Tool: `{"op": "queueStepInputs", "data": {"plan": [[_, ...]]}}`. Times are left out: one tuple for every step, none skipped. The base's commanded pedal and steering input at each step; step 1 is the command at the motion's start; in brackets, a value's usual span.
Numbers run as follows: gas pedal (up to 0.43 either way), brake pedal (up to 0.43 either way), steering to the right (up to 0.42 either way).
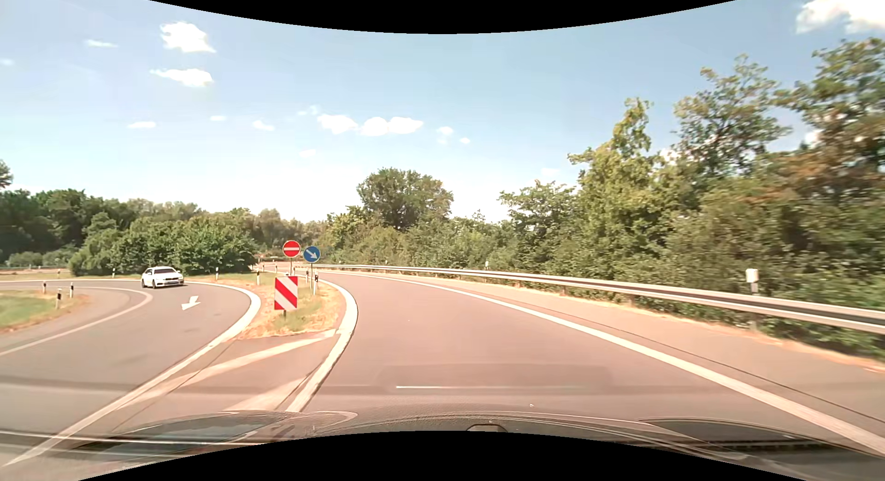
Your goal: Follow the waypoints while adhering to traffic rules and regulations
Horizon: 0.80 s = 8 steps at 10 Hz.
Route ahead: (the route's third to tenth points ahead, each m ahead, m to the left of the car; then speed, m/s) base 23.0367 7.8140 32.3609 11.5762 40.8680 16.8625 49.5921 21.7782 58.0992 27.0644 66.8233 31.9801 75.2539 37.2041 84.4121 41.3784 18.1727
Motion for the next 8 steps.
{"op": "queueStepInputs", "data": {"plan": [[0.228, 0.000, -0.095], [0.240, 0.000, -0.094], [0.240, 0.000, -0.094], [0.240, 0.000, -0.094], [0.280, 0.000, -0.094], [0.287, 0.000, -0.094], [0.287, 0.000, -0.094], [0.319, 0.000, -0.093]]}}
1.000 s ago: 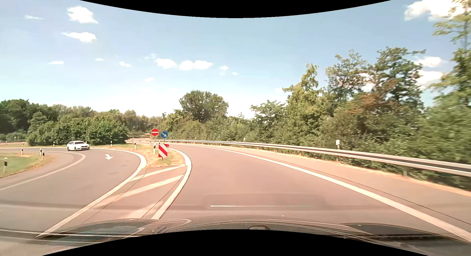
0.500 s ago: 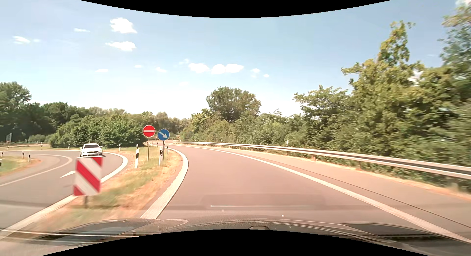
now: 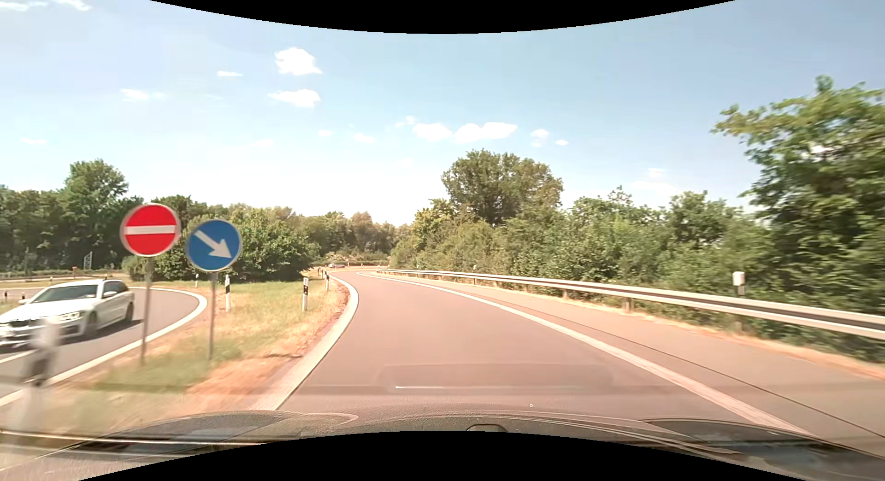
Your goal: Follow the waypoints while adhering to traffic rules and regulations
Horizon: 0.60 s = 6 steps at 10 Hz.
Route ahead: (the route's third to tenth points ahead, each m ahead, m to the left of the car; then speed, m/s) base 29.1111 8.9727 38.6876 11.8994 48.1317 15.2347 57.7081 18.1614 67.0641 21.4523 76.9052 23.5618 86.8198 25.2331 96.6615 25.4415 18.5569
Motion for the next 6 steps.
{"op": "queueStepInputs", "data": {"plan": [[0.350, 0.000, -0.090], [0.370, 0.000, -0.086], [0.390, 0.000, -0.084], [0.390, 0.000, -0.082], [0.390, 0.000, -0.078], [0.390, 0.000, -0.072]]}}
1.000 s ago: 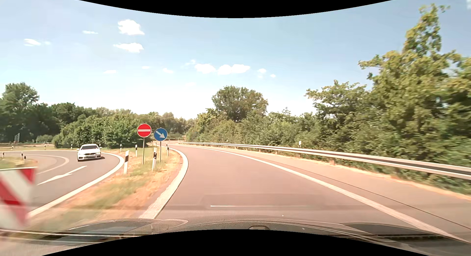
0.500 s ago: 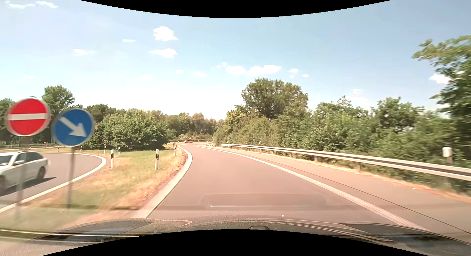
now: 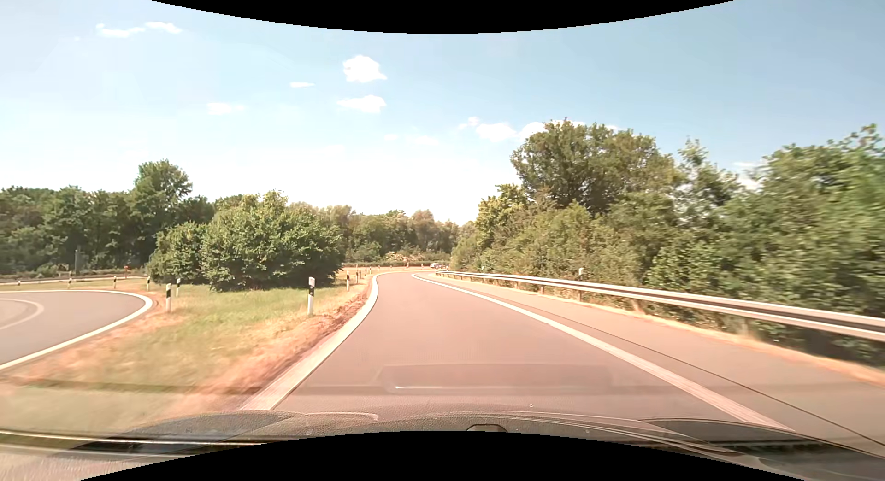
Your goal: Follow the waypoints while adhering to traffic rules and regulations
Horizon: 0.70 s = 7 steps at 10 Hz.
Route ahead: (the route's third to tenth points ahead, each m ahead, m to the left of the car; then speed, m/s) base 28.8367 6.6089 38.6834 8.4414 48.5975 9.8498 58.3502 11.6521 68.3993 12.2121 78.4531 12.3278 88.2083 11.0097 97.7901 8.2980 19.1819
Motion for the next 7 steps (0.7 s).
{"op": "queueStepInputs", "data": {"plan": [[0.390, 0.000, -0.067], [0.390, 0.000, -0.065], [0.390, 0.000, -0.065], [0.378, 0.000, -0.061], [0.331, 0.000, -0.056], [0.311, 0.000, -0.050], [0.280, 0.000, -0.044]]}}
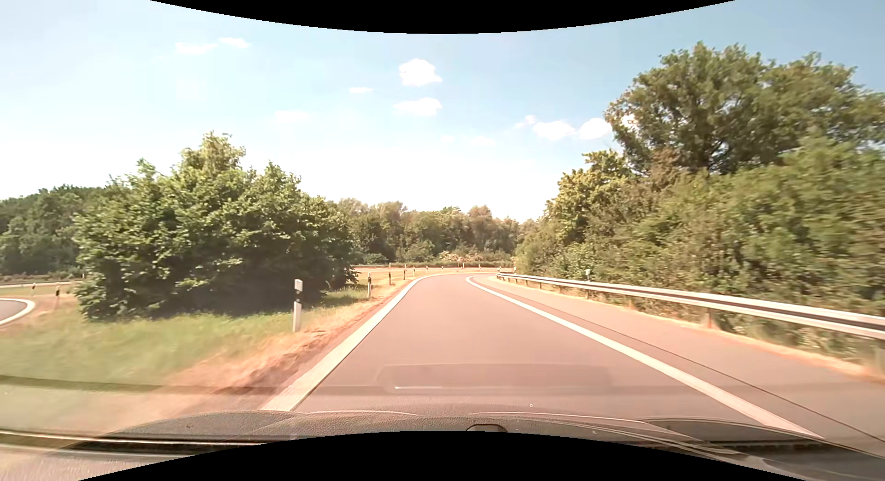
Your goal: Follow the waypoints while adhering to traffic rules and regulations
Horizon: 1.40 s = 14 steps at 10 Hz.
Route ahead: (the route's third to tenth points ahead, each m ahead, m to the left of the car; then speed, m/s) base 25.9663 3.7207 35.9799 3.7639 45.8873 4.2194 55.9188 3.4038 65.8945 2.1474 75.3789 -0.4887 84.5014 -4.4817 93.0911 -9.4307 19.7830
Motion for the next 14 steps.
{"op": "queueStepInputs", "data": {"plan": [[0.260, 0.000, -0.035], [0.248, 0.000, -0.028], [0.220, 0.000, -0.021], [0.189, 0.000, -0.013], [0.169, 0.000, -0.006], [0.150, 0.000, -0.002], [0.150, 0.000, -0.001], [0.150, 0.000, -0.002], [0.138, 0.000, 0.002], [0.138, 0.000, 0.005], [0.138, 0.000, 0.009], [0.138, 0.000, 0.014], [0.138, 0.000, 0.020], [0.150, 0.000, 0.020]]}}
